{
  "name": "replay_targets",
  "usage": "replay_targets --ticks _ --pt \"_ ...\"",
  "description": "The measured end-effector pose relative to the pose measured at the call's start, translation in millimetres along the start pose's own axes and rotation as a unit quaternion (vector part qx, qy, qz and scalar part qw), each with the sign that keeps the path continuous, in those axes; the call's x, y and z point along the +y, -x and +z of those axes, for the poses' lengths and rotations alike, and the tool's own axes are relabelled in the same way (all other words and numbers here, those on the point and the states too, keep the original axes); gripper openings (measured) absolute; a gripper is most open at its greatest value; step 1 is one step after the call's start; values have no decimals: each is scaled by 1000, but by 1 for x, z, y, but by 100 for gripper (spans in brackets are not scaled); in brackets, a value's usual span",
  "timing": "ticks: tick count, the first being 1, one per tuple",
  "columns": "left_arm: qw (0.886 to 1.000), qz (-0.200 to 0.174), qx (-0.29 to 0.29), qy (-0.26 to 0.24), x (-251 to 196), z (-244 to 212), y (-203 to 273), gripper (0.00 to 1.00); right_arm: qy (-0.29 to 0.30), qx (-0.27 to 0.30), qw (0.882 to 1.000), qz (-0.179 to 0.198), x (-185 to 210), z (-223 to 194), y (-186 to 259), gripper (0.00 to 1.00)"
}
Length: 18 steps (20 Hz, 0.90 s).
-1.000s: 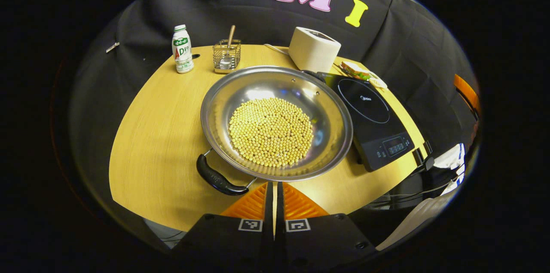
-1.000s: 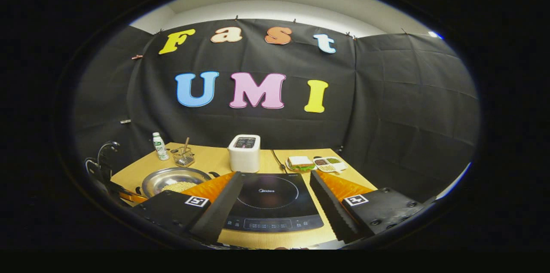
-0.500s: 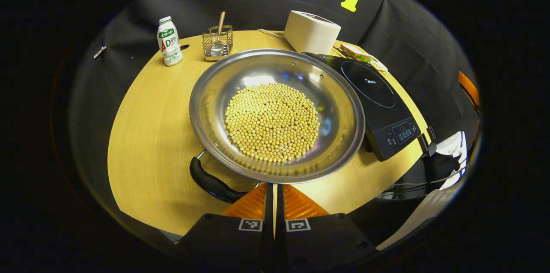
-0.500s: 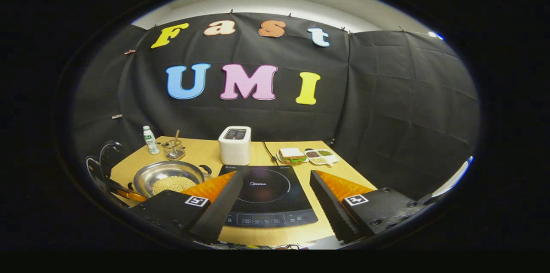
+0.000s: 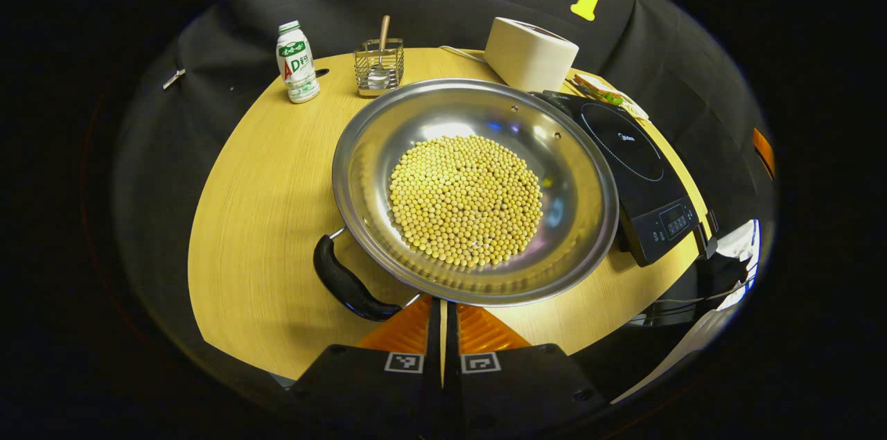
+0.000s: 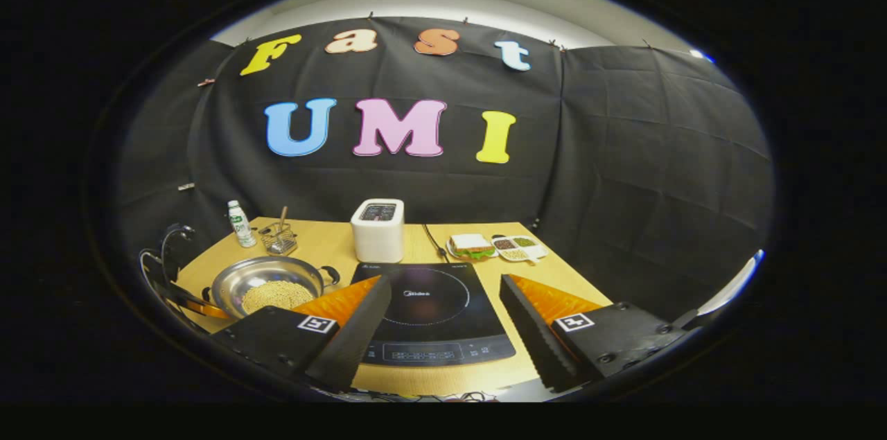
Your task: First push the handle of the pot to place it horizontally, then grasp the pot with both hands and set it on the induction cooktop.
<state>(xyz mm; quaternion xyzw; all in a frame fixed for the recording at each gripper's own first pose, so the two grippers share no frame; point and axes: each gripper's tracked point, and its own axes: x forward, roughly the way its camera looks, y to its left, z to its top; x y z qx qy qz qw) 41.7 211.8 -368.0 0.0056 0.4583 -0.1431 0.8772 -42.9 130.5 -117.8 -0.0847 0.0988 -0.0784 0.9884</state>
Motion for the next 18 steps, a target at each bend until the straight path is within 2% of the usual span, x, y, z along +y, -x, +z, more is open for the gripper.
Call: replay_targets --ticks 10,18 --pt "999 38 7 -4 37 16 -6 5 2 8 1000 -6 0 -4 -4 98" --pt "998 58 -6 17 75 40 -15 5 -1 25 1000 -18 -3 -10 -5 99"
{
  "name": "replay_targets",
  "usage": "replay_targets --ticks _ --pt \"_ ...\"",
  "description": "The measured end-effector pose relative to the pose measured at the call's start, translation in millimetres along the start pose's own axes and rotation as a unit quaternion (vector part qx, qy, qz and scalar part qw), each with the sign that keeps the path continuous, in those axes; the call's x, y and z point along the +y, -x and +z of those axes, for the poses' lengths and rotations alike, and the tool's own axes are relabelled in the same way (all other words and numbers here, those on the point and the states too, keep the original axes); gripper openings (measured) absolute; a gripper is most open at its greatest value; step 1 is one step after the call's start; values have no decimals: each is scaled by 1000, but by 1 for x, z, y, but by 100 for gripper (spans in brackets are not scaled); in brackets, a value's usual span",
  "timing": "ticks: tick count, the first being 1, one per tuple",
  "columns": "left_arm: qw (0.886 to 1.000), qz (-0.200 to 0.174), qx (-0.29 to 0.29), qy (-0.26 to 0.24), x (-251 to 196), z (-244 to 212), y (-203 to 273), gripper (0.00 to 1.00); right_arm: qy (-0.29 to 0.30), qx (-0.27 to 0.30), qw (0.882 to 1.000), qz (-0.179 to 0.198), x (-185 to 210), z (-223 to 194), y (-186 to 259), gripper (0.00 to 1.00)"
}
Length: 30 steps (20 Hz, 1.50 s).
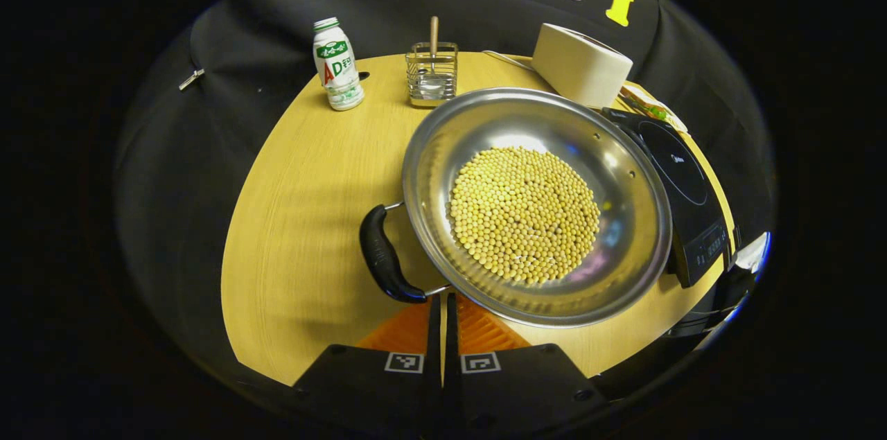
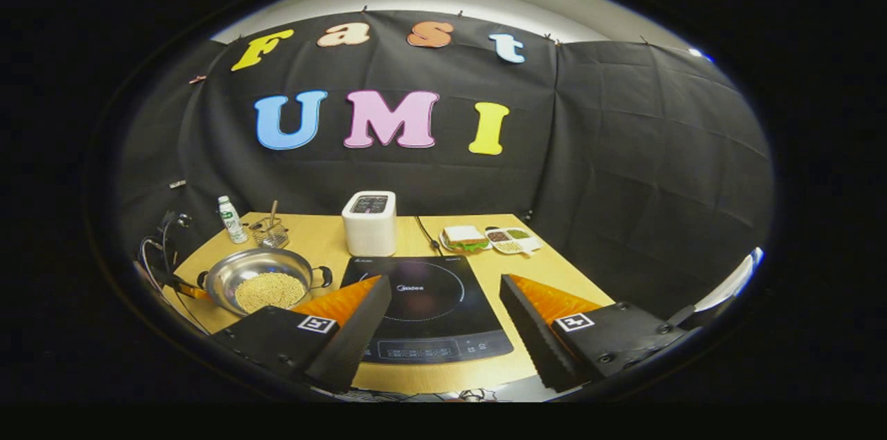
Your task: First push the handle of the pot to place it horizontally, then grasp the pot with both hands and set it on the induction cooktop.
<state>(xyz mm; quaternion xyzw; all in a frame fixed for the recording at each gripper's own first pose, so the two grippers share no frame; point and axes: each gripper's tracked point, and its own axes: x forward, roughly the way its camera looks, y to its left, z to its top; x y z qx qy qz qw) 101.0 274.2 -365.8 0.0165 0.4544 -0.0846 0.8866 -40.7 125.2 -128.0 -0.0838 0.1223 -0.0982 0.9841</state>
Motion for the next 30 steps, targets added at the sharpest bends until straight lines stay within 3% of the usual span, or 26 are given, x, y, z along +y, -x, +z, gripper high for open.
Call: replay_targets --ticks 21,26,30 --pt "999 24 -29 14 50 46 -23 5 3 31 999 -15 -2 -12 -1 98" --pt "997 37 -55 39 59 42 -7 6 1 37 999 2 12 -16 -3 99" --pt "994 51 -88 48 74 51 22 6 -24 47 998 37 37 -20 -14 99"
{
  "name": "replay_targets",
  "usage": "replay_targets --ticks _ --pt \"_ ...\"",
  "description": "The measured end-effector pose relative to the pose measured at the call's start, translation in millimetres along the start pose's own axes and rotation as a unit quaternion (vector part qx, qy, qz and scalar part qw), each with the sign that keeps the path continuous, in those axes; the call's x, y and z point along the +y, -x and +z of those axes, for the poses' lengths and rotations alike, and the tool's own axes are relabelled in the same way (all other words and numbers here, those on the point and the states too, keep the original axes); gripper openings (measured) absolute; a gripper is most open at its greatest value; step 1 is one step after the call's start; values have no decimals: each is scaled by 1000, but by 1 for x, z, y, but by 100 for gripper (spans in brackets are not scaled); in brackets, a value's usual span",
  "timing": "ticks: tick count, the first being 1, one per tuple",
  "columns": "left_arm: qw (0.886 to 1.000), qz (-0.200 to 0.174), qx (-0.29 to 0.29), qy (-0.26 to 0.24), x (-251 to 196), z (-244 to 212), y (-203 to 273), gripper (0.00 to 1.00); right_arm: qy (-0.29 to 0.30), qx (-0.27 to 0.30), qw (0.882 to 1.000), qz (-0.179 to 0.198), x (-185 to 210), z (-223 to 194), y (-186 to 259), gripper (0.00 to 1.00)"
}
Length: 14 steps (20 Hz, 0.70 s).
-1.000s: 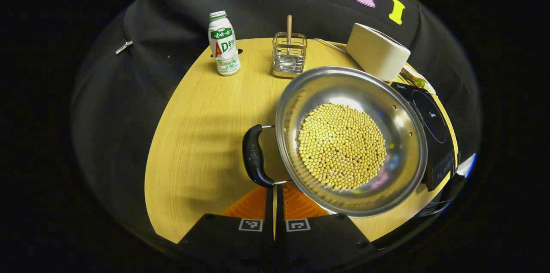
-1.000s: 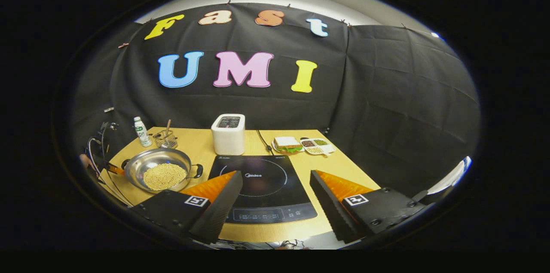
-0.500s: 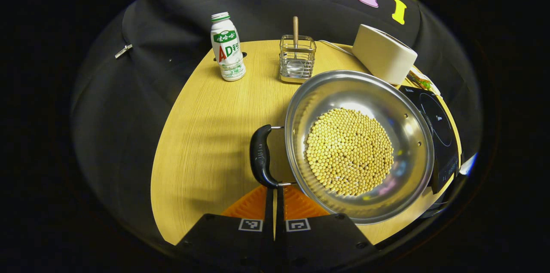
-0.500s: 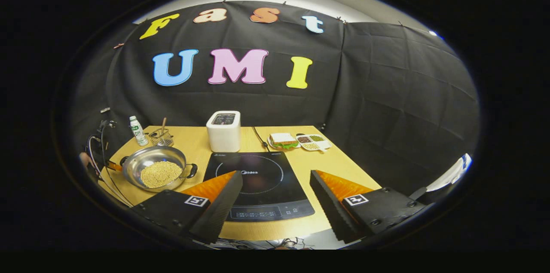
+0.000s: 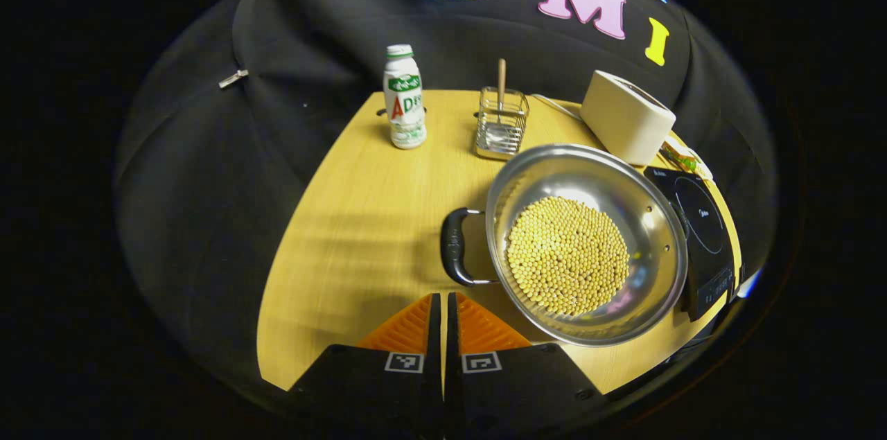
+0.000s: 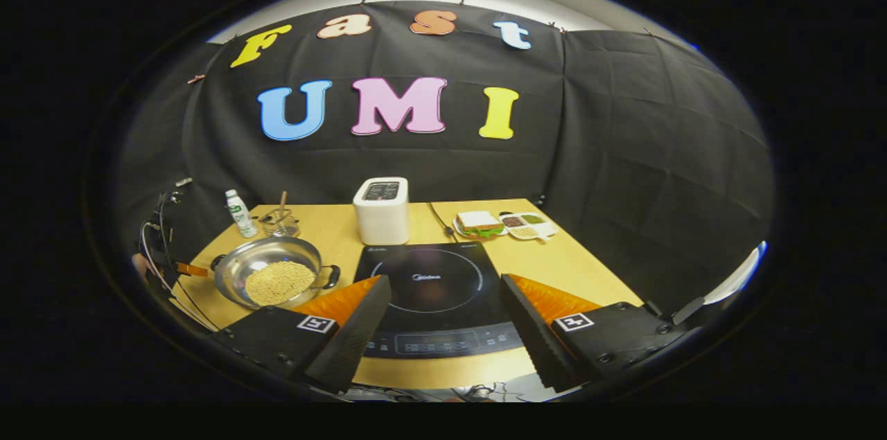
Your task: First push the handle of the pot to place it horizontally, then grasp the pot with both hands and set it on the induction cooktop.
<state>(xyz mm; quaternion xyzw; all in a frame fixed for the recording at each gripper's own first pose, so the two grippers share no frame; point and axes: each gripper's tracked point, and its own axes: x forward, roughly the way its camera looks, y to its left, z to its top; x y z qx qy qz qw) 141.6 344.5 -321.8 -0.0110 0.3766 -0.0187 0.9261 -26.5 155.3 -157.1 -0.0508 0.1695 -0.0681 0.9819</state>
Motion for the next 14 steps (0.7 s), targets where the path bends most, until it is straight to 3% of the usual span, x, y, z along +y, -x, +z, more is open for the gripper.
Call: replay_targets --ticks 1,3,6,7,9,10,14 --pt "1000 3 -11 3 4 6 7 6 -3 5 1000 11 8 -2 -4 99" --pt "999 2 -30 9 7 19 19 19 -12 20 999 32 25 -5 -15 99" --pt "998 4 -58 1 8 40 32 69 -48 44 996 60 55 -6 -38 99" --pt "998 4 -66 -2 7 45 35 73 -62 56 994 70 69 -7 -45 98" --pt "997 2 -79 -5 4 54 37 93 -77 76 990 87 92 -8 -63 99" --pt "997 -1 -80 -5 2 56 34 97 -77 86 989 93 102 -9 -72 99" --pt "997 -16 -77 -4 -6 58 24 97 -56 115 985 120 135 -20 -103 99"
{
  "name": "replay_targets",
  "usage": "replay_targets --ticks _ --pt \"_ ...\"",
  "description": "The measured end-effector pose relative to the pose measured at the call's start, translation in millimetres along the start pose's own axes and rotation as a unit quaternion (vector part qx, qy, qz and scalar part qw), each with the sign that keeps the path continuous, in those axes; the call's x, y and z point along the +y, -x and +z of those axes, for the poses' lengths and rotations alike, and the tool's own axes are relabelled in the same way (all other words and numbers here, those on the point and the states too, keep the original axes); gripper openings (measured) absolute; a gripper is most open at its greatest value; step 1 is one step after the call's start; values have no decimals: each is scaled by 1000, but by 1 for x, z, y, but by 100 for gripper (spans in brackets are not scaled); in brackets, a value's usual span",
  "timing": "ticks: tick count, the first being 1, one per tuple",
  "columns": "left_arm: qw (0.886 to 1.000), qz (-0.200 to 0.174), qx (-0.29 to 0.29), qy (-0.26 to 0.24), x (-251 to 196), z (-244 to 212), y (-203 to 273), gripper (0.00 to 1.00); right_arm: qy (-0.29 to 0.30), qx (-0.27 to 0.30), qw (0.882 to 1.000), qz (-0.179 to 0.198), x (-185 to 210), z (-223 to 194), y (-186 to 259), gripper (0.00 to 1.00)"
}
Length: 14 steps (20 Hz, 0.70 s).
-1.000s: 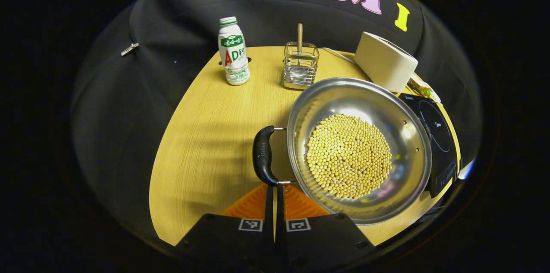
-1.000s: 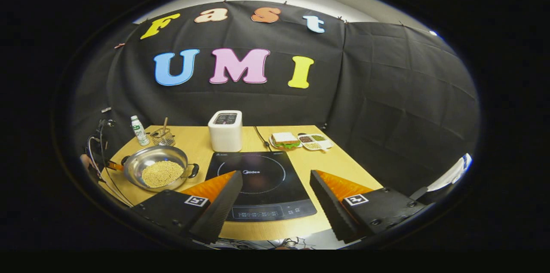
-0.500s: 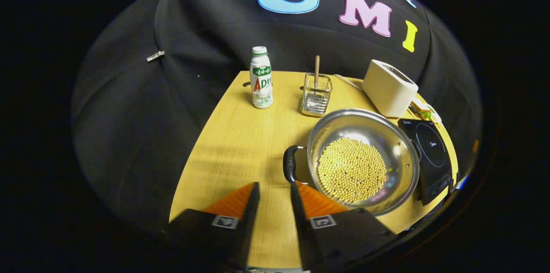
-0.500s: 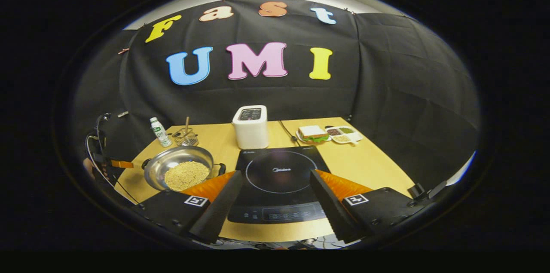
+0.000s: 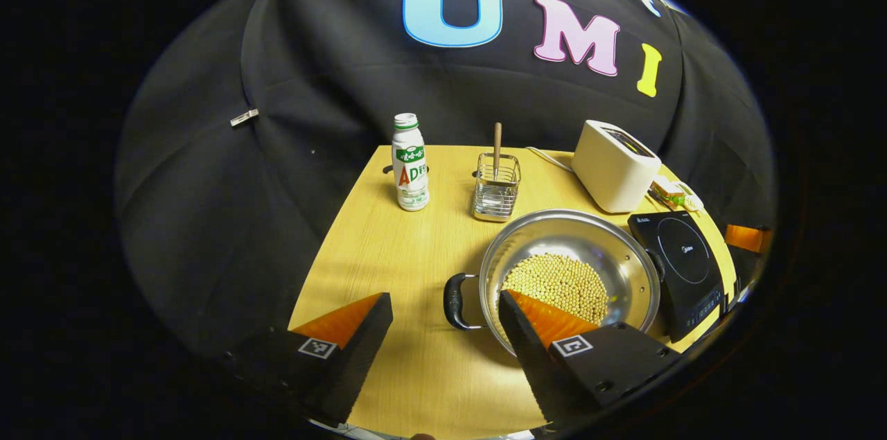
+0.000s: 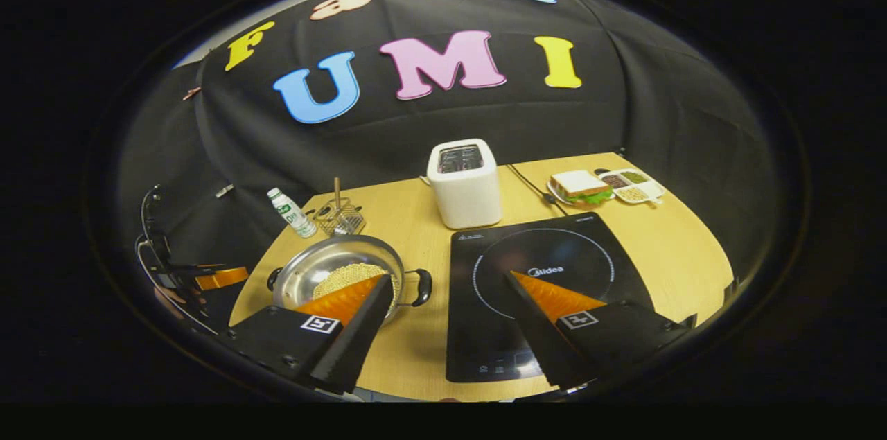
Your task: First push the handle of the pot to place it horizontally, then grasp the pot with both hands and set it on the induction cooktop.
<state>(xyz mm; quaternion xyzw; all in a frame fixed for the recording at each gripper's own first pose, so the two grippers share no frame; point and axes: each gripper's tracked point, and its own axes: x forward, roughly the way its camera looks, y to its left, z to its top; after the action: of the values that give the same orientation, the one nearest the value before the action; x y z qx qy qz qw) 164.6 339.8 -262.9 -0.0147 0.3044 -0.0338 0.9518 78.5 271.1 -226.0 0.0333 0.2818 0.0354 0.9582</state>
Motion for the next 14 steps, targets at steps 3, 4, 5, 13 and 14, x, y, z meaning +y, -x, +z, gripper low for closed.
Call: replay_targets --ticks 3,4,5,13,14 --pt "1000 -2 5 9 3 -3 -12 97 9 26 1000 11 11 -12 -26 99" --pt "1000 -2 4 11 4 -3 -15 97 11 34 999 15 16 -16 -35 99" --pt "1000 -2 3 13 5 -2 -18 97 13 42 999 20 20 -21 -42 99" --pt "998 -43 3 41 -12 -5 -53 97 14 88 995 34 43 -54 -98 99" --pt "998 -47 2 43 -13 -6 -58 97 16 92 995 33 42 -58 -102 99"
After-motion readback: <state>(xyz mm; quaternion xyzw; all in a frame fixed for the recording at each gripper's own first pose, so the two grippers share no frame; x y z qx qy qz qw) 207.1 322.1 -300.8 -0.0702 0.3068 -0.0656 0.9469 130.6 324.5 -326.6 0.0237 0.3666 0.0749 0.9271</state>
